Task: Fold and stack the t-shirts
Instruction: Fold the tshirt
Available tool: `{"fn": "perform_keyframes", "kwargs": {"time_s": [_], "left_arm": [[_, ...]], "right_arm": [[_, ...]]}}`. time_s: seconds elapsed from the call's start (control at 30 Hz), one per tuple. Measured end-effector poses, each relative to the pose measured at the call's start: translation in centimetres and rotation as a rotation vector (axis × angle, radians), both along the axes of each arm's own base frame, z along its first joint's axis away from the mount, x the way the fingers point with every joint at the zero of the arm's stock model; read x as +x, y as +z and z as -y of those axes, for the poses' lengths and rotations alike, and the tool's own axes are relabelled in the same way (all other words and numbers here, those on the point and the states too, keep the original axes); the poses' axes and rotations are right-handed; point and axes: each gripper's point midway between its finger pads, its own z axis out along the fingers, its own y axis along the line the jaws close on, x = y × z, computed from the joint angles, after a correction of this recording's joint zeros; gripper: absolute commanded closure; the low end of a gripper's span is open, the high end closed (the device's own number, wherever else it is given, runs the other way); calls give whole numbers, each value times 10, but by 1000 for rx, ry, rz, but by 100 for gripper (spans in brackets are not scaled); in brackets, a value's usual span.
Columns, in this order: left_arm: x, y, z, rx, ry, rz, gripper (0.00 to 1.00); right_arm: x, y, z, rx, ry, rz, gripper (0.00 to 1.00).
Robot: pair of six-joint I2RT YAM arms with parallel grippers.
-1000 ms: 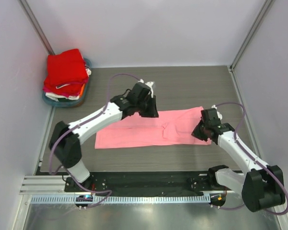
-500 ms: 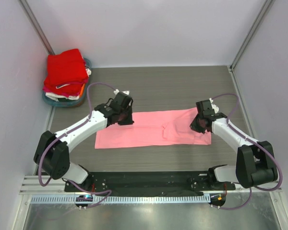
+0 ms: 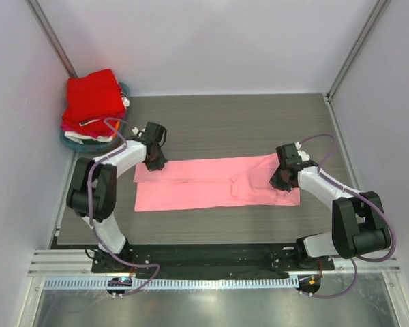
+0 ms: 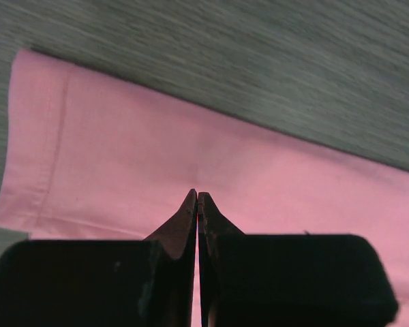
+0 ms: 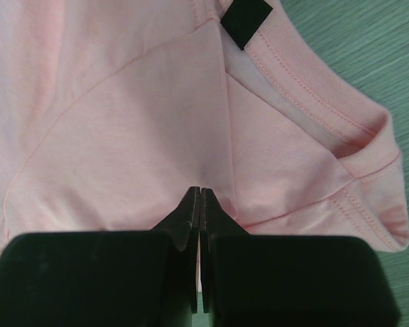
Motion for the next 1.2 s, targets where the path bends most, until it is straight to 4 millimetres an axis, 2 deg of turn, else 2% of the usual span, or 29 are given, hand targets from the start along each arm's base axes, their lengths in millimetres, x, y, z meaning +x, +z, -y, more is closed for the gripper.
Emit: {"fn": "perform_keyframes", "kwargs": {"time_s": [0.13,0.23,0.37,0.53,0.67,0.77,0.87,0.97,1.07,1.2], "left_arm": [[14,-15,-11,9,50,-40,100],[17,-18,-15,10,79,-55,100],[14,-20,-15,0,116,-69,100],[4,-21,-11,-32,156,-45,100],[-22,-23,-2,-63,144,-32,100],[-45,-23,10,-111,122,-17,100],[-74,-23,40,-146,56,-22,100],[-111,-23,93,-207,-63,-42,100],[-151,-23,144,-281,-158,-58,100],[-202,-23,197,-347,-237,-69,100]], "right_arm": [[-3,-7,1,-7,-2,-20,99],[-4,-14,3,-18,-10,-39,99],[7,-15,3,-11,-19,-42,99],[43,-15,8,-1,-51,-22,99],[80,-14,21,27,-100,-4,99],[123,-11,28,39,-114,20,99],[174,-10,25,66,-104,60,99],[224,-8,14,102,-75,111,99],[268,-6,-4,119,-26,151,99],[320,-3,-39,125,57,211,99]]}}
